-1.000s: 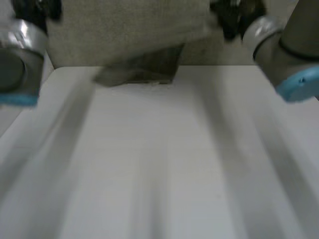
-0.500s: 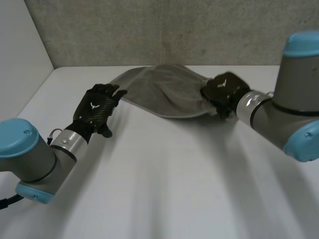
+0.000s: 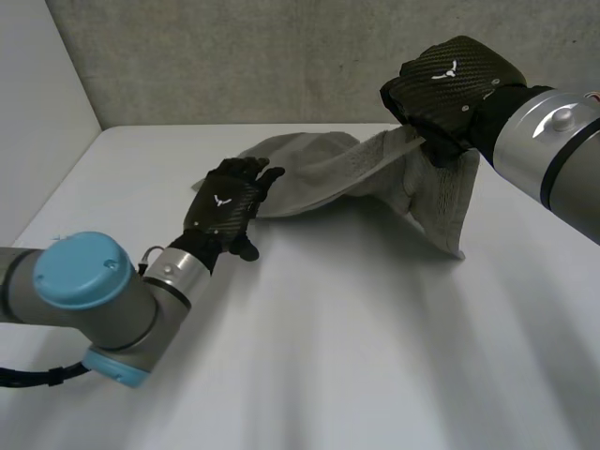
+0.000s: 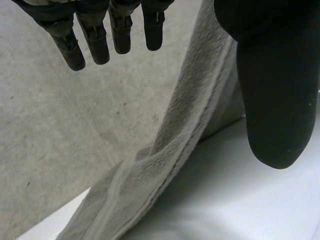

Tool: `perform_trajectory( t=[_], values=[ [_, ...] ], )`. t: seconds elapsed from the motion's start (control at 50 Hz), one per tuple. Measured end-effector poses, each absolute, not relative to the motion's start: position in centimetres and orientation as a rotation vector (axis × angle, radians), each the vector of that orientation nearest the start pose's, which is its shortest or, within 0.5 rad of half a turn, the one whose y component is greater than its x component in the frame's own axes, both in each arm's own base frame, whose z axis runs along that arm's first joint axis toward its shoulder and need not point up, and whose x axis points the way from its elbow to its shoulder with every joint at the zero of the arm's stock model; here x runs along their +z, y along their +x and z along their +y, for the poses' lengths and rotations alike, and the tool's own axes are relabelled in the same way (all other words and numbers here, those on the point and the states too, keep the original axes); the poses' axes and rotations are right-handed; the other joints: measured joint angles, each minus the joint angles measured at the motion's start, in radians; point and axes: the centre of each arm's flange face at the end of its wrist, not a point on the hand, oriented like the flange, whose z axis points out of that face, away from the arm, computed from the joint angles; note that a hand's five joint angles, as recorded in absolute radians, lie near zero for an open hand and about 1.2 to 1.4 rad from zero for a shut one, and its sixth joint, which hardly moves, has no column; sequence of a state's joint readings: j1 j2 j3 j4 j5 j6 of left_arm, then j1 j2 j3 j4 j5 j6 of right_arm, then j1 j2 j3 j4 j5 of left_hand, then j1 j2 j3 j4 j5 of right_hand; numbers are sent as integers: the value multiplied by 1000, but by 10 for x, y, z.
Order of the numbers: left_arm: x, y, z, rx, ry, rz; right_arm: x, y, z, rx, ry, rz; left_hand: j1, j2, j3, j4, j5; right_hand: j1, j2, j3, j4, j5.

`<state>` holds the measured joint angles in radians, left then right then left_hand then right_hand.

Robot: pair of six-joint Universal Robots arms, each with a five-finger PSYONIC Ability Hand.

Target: Fold the laundry

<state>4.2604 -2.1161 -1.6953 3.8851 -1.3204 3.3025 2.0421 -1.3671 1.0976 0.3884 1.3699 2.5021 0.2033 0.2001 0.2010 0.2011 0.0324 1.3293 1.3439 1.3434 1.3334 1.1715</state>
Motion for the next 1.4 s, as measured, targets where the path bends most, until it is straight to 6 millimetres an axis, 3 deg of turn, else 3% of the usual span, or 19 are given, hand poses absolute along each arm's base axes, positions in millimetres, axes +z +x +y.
perform_trajectory(
  t=[0.18, 0.4, 0.66, 0.86, 0.96, 1.08, 1.22, 1.3, 1.4],
  values=[
    [136, -322, -281, -2528, 885, 2317, 360, 278, -214, -2061, -1393, 1848, 3, 7, 5, 5, 3, 0, 0, 0, 0, 0],
    [132, -345, -256, -2563, 929, 2393, 373, 270, -197, -2095, -1365, 1822, 13, 16, 14, 13, 4, 0, 0, 0, 0, 0],
    [123, -351, -260, -2569, 810, 2377, 386, 259, -171, -2102, -1325, 1802, 119, 123, 118, 118, 113, 0, 0, 1, 0, -1],
    [114, -358, -256, -2585, 730, 2492, 395, 250, -154, -2127, -1318, 1780, 379, 383, 381, 382, 373, 0, 0, 3, 0, -1],
    [115, -360, -259, -2605, 675, 2501, 394, 249, -153, -2125, -1316, 1788, 868, 875, 873, 865, 857, 0, 0, 3, 0, -1],
    [130, -349, -276, -2666, 539, 2399, 391, 247, -158, -2120, -1322, 1811, 958, 997, 995, 996, 965, 0, 0, 3, 0, -1],
    [179, -287, -318, -2662, 354, 2126, 383, 234, -187, -2129, -1331, 1933, 984, 1015, 1013, 1013, 989, 0, 1, 3, 0, -1],
    [202, -263, -316, -2634, 401, 2006, 374, 227, -204, -2106, -1356, 2016, 990, 1016, 1014, 1016, 995, 0, 6, 3, 0, -1],
    [239, -251, -283, -2667, 605, 1823, 357, 222, -220, -2038, -1394, 2103, 995, 1017, 1015, 1016, 995, 0, 6, 3, 0, -1]
  ],
)
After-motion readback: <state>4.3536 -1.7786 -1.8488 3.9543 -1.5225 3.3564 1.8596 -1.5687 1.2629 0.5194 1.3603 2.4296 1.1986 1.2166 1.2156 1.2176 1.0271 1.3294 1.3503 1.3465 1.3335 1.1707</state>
